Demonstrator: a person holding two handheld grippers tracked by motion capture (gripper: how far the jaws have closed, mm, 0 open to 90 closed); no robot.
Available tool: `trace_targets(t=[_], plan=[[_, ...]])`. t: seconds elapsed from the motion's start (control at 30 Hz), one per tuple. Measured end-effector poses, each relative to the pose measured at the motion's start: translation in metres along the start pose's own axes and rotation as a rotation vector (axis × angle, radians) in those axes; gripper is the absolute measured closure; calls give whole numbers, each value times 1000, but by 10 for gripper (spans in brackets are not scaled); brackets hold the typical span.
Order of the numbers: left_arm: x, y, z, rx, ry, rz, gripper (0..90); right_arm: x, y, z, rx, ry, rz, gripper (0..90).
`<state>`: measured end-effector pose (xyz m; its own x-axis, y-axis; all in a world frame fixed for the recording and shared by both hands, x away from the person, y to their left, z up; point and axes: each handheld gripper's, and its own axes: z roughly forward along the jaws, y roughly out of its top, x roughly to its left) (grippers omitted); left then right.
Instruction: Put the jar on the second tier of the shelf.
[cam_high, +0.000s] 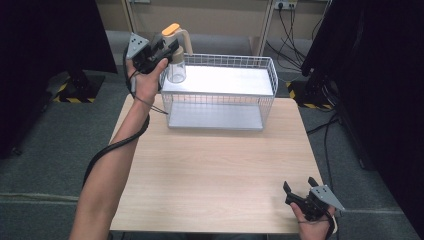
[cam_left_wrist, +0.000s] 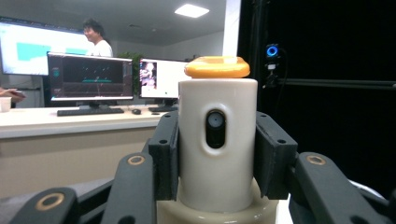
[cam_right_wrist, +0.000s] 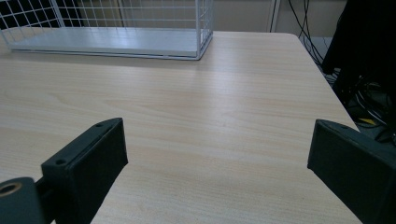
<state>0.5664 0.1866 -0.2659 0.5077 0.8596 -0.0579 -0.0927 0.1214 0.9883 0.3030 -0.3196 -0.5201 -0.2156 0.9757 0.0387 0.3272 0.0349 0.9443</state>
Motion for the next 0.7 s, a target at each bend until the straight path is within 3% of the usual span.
trace_targets(t=[0.37,0.7], plan=[[13,-18,16,30,30,1,572,0,0,0,2,6,0,48],[16,-36,24,65,40,12,571,0,0,0,0,10,0,48]])
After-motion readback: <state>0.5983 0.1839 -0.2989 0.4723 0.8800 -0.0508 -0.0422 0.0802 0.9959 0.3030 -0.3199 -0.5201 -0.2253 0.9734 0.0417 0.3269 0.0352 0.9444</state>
